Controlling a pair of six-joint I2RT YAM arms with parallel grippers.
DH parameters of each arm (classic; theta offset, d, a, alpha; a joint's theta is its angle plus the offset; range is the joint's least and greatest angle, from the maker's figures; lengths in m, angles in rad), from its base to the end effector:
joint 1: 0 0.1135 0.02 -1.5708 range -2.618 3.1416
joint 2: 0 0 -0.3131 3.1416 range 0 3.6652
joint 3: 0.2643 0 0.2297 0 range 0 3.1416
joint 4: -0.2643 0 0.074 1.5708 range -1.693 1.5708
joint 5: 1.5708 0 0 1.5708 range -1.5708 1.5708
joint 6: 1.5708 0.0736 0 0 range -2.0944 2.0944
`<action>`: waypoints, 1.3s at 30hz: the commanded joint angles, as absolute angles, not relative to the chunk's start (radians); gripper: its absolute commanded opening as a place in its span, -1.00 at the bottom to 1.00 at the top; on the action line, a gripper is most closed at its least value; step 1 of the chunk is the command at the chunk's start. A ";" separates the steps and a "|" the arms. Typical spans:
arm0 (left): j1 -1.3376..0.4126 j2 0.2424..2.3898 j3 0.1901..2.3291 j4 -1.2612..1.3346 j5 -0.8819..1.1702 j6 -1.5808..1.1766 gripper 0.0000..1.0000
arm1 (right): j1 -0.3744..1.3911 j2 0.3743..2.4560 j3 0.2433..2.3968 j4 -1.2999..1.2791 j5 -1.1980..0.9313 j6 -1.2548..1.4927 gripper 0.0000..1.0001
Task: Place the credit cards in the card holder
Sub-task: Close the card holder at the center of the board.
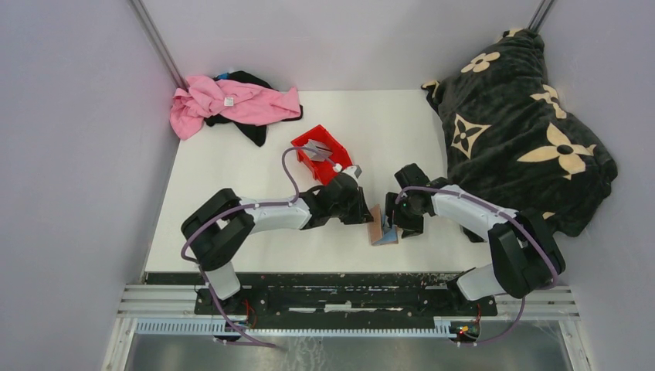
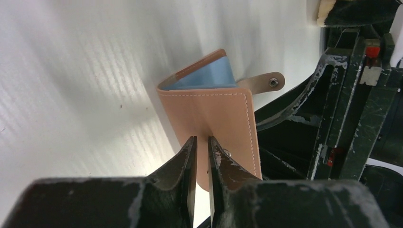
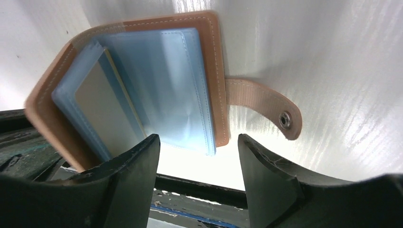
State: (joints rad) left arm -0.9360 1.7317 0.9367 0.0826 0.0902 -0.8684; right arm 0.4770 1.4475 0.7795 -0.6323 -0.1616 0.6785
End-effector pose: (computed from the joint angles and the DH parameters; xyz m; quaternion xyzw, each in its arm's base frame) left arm 0.2199 -0.3097 0.2100 0.0495 0.9072 -0.3516 0.2255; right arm 0.2006 0.1170 0.1927 0.0885 0.9837 0.1404 0.0689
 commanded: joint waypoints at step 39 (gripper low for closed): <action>-0.980 1.926 1.187 -0.122 0.169 -0.750 -0.64 | 0.369 1.348 0.823 -0.636 0.000 0.573 0.01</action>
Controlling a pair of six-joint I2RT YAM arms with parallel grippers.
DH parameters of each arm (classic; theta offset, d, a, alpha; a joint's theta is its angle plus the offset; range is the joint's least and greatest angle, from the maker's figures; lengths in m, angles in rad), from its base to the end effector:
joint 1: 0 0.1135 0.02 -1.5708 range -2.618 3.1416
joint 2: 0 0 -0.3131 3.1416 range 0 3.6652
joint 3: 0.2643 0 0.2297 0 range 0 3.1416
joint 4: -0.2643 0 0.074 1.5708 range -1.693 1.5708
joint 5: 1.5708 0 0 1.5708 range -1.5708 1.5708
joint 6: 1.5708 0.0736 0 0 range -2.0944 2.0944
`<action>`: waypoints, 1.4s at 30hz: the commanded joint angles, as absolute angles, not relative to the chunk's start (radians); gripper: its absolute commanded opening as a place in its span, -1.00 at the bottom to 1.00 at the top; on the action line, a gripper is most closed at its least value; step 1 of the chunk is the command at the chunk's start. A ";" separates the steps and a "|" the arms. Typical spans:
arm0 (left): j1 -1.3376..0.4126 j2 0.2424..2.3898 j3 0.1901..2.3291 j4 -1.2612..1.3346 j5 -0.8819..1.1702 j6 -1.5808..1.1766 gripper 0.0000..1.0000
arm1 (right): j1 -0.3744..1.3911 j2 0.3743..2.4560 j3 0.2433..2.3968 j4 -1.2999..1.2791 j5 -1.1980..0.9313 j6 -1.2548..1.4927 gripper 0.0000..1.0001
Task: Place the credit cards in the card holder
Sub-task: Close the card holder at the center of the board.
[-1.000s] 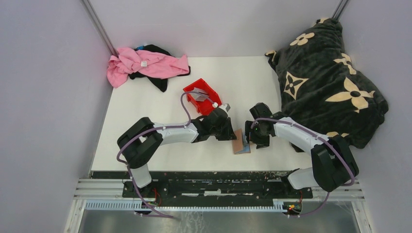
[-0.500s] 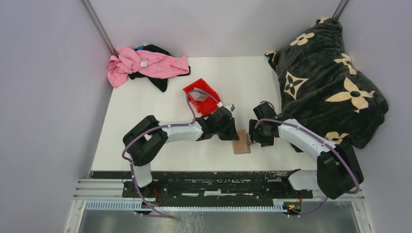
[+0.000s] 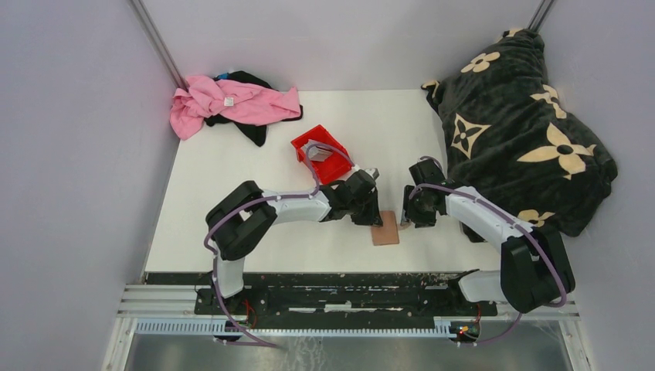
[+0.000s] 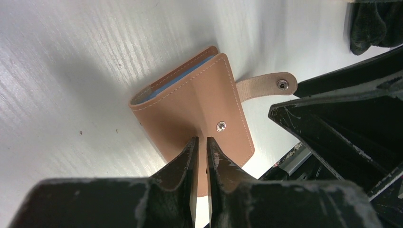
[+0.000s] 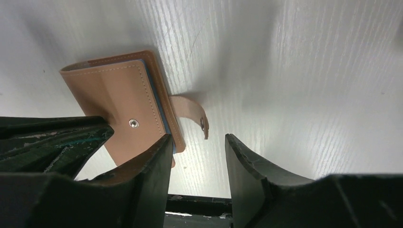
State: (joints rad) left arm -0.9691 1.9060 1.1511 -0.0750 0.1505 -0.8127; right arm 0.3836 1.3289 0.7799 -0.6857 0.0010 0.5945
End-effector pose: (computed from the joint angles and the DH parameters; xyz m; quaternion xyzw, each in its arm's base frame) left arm 0.2313 -0.3563 0.1927 0.0998 0.9246 -0.3248 0.1725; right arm 0.1986 0.0801 0.2136 0.1039 0.9804 0.0781 0.1479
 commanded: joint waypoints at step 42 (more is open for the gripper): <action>-0.981 1.983 1.221 -0.178 0.176 -0.730 -0.67 | 0.359 1.344 0.855 -0.641 -0.038 0.564 -0.50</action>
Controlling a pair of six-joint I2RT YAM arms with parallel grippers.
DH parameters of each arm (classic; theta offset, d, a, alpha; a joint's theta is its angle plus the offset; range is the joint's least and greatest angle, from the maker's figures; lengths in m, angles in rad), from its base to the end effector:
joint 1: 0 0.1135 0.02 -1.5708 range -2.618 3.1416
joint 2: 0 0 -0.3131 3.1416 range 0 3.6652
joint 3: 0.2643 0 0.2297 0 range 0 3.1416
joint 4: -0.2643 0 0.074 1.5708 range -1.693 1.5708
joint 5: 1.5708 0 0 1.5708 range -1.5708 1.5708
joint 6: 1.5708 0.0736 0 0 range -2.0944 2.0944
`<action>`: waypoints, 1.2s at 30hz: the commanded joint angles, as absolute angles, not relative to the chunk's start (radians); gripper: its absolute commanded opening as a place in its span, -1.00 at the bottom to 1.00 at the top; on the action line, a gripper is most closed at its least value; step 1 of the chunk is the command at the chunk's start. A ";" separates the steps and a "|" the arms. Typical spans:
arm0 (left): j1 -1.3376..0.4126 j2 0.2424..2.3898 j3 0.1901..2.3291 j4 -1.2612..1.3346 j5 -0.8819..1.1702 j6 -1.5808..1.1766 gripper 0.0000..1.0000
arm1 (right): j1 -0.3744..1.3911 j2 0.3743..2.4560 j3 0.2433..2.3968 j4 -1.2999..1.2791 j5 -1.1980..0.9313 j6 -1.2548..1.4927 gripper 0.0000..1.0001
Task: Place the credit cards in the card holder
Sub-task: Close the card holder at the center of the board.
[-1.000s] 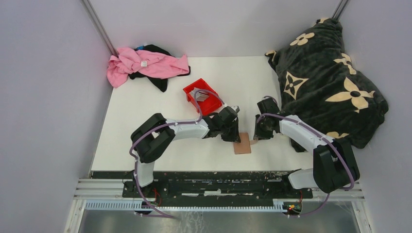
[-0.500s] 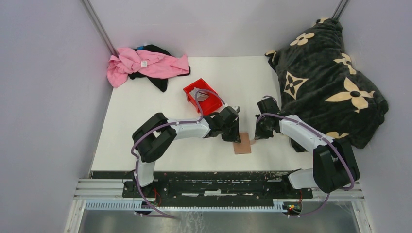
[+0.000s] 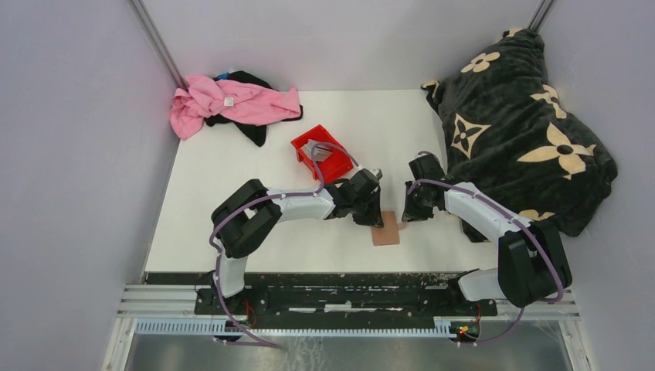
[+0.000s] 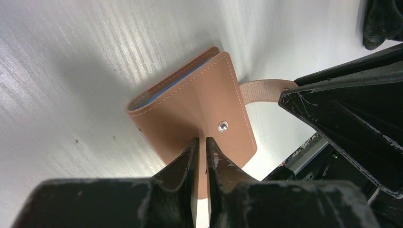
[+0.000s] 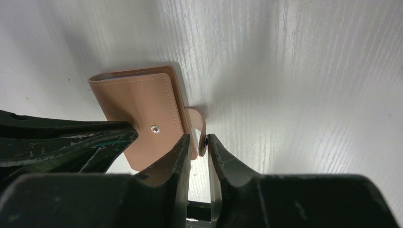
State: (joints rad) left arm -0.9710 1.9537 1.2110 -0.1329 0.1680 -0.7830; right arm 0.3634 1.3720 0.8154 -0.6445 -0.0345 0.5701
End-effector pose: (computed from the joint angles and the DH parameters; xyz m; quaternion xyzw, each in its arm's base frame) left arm 0.2353 -0.3658 0.1856 0.1164 0.9301 -0.3114 0.1564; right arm 0.2154 0.0846 0.2167 0.0982 0.9779 0.0978 0.1565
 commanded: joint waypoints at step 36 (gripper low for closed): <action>-0.981 2.000 1.203 -0.175 0.179 -0.742 -0.74 | 0.494 1.385 0.904 -0.659 0.005 0.586 -0.65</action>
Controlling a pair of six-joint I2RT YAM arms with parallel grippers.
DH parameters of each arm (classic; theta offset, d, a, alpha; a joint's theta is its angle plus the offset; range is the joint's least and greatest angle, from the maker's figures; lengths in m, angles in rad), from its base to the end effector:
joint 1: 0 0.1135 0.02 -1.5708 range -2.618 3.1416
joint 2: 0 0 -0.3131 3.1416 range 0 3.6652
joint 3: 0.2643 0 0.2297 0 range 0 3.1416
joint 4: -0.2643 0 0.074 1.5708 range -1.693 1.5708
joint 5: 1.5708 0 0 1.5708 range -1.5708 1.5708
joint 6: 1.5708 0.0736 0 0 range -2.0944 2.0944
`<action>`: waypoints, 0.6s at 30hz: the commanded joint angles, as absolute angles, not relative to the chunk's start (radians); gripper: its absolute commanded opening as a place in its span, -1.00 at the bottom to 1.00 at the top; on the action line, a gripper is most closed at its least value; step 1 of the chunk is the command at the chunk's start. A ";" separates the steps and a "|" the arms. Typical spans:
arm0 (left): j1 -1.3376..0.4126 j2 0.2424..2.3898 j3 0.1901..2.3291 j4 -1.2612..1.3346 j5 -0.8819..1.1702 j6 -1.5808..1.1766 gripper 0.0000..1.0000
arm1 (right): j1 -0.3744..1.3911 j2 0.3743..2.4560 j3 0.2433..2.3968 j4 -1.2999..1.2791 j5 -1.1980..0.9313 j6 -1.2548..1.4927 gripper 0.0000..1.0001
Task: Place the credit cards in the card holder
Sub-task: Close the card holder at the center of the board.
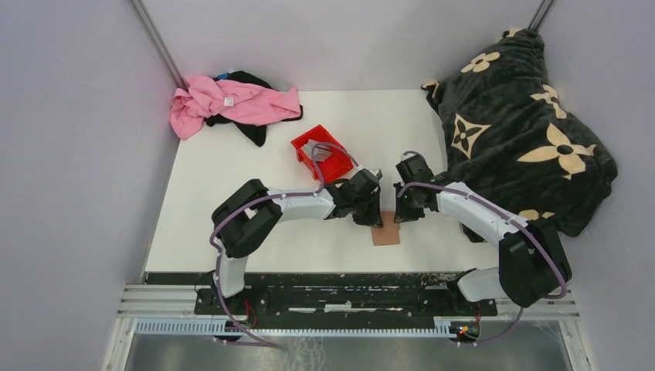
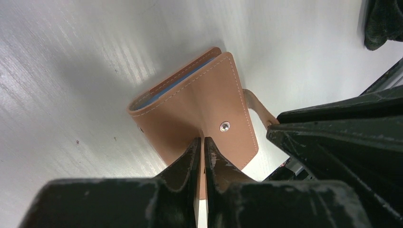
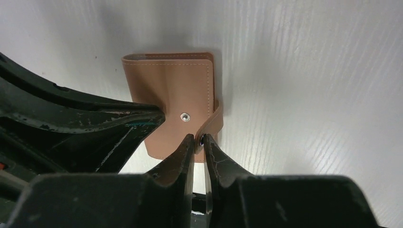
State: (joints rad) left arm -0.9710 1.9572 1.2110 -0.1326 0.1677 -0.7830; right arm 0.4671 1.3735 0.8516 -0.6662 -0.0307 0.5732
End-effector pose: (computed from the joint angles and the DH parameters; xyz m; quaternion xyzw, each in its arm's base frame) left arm 0.2354 -0.3661 0.1842 0.1163 0.9306 -0.3102 0.1555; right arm 0.2096 0.1082 0.2251 0.0491 0.9804 0.1076 0.1575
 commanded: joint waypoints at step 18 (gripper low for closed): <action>-0.982 2.004 1.188 -0.163 0.184 -0.754 -0.82 | 0.570 1.458 0.911 -0.647 0.054 0.595 -0.65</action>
State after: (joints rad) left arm -0.9707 1.9614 1.2106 -0.1265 0.1696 -0.7830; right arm 0.5568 1.4479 0.8745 -0.6651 0.0132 0.5823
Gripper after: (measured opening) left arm 0.098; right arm 0.175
